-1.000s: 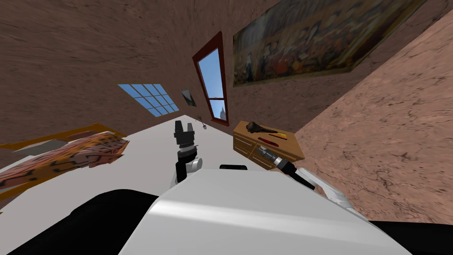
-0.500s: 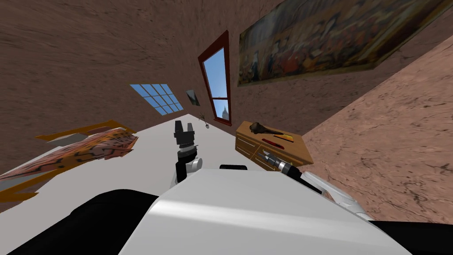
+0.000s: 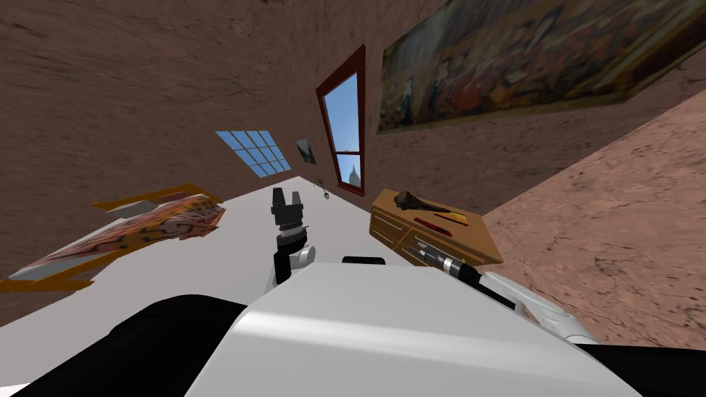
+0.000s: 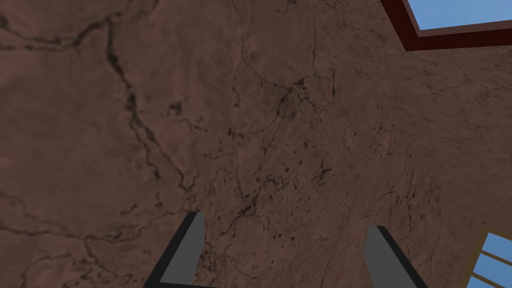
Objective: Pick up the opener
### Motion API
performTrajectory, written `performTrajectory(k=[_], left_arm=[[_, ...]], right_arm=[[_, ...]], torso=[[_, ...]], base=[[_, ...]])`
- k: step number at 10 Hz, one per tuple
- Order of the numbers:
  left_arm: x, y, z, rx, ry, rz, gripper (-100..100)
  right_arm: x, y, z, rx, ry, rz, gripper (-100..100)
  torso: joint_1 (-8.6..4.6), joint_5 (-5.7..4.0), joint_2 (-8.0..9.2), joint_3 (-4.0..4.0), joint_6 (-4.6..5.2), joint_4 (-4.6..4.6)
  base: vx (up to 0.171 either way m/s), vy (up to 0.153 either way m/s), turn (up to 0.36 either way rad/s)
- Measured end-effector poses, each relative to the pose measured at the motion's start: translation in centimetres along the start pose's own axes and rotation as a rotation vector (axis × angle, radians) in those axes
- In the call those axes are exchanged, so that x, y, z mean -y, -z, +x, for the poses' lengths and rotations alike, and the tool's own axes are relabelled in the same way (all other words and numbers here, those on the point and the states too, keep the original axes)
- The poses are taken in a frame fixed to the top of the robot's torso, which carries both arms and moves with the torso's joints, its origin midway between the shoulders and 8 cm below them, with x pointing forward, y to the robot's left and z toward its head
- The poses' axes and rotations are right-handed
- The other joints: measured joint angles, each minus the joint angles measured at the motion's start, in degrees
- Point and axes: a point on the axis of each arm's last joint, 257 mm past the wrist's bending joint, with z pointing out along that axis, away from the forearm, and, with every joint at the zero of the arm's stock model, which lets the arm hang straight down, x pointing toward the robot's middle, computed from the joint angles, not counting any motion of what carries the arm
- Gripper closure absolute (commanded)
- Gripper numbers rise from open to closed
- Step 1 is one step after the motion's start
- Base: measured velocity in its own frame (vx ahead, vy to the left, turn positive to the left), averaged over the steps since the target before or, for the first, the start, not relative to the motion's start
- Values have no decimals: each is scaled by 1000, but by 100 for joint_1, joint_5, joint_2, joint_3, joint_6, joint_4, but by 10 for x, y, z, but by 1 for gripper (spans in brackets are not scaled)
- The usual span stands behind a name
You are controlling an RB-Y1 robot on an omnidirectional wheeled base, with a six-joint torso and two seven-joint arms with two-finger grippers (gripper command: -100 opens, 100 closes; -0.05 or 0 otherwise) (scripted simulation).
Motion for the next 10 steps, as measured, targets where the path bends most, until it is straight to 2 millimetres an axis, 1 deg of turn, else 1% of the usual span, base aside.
performTrajectory(k=[1,2,3,5,6,7,8,9,10], left_arm=[[0,0,0,0,0,0,0],[0,0,0,0,0,0,0],[0,0,0,0,0,0,0],[0,0,0,0,0,0,0],[0,0,0,0,0,0,0],[0,0,0,0,0,0,0],[0,0,0,0,0,0,0],[0,0,0,0,0,0,0],[0,0,0,0,0,0,0]], right_arm=[[7,6,10,-32,14,13,-100],[14,9,16,-44,16,24,-100],[21,21,30,-86,37,32,-100],[40,38,48,-156,76,48,-100],[48,47,55,-186,88,60,-100],[54,51,59,-198,90,70,-100],[58,58,68,-235,111,73,-100],[67,66,75,-259,123,82,-100],[73,70,79,-271,126,90,-100]], torso=[[-3,0,-1,0,2,0],[-11,-2,2,1,3,0],[-6,-1,2,1,-1,1],[0,0,-6,-3,-1,-1],[-4,0,-4,-3,4,-1],[-11,-2,2,1,4,0],[-5,-1,0,0,0,0],[-6,-1,-2,-1,2,0],[-12,-3,2,1,4,0]], base=[[13,14,2],[15,35,178],[20,37,72],[36,43,107],[11,12,-15],[21,36,135],[29,32,100],[16,11,-3],[33,25,132]])
